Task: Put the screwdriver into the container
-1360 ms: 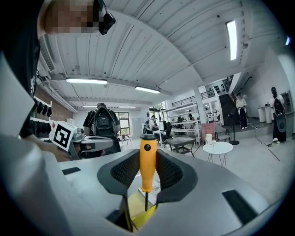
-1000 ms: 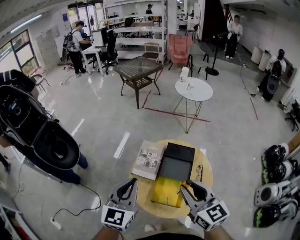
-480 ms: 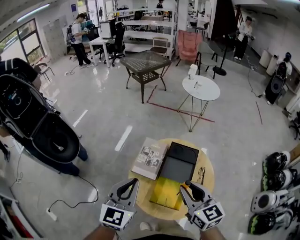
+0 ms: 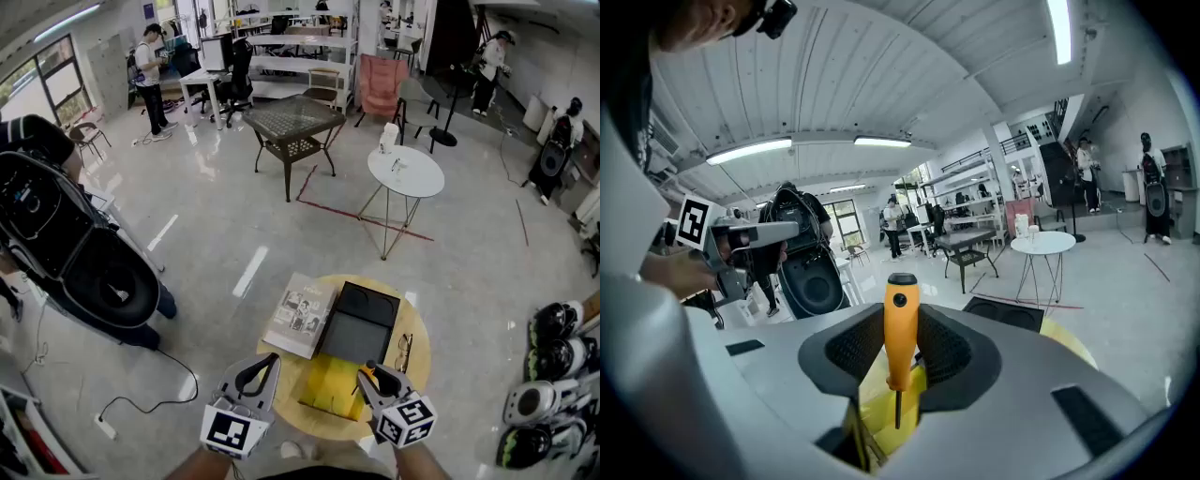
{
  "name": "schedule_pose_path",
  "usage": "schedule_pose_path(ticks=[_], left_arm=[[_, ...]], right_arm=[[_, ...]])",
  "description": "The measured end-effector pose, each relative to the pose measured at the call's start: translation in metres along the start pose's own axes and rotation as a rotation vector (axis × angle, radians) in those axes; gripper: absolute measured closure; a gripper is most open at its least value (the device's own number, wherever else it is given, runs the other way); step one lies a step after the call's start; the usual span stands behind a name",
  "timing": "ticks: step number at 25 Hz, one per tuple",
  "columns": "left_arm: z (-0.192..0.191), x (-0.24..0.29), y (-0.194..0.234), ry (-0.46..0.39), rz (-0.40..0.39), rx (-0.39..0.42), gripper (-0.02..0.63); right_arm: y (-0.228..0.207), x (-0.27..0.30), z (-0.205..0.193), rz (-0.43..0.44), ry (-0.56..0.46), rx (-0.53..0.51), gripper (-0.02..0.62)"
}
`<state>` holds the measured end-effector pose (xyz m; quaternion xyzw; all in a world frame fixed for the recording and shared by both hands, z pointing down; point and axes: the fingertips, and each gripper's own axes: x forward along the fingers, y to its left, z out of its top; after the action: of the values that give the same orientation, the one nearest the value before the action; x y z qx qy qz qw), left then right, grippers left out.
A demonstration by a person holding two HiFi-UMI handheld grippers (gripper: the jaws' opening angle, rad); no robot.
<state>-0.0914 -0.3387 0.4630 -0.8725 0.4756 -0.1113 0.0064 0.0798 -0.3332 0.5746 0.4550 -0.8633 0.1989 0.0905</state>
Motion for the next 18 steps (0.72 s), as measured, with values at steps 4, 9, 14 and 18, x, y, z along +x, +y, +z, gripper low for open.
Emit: schedule_pose_path(ticks=[4, 9, 14, 18], left_arm=[[0.001, 0.002, 0.002, 0.003, 0.012, 0.006, 0.589], [0.001, 0.004, 0.007, 0.006, 0.02, 0.013, 0.589], [0.002, 0.004, 0.013, 0.014, 0.035, 0.025, 0.589], [0.008, 0.003, 0.013, 0.024, 0.041, 0.026, 0.589]], right_arm=[[-0.012, 0.009, -0.016, -0.008, 0.035, 0.041, 0.472], [-0.022, 0.021, -0.033, -0.007, 0.071, 0.072, 0.472], [-0.028, 0.032, -0.049, 0.005, 0.112, 0.103, 0.472], [-0.034, 0.034, -0.064, 0.006, 0.147, 0.131, 0.472]])
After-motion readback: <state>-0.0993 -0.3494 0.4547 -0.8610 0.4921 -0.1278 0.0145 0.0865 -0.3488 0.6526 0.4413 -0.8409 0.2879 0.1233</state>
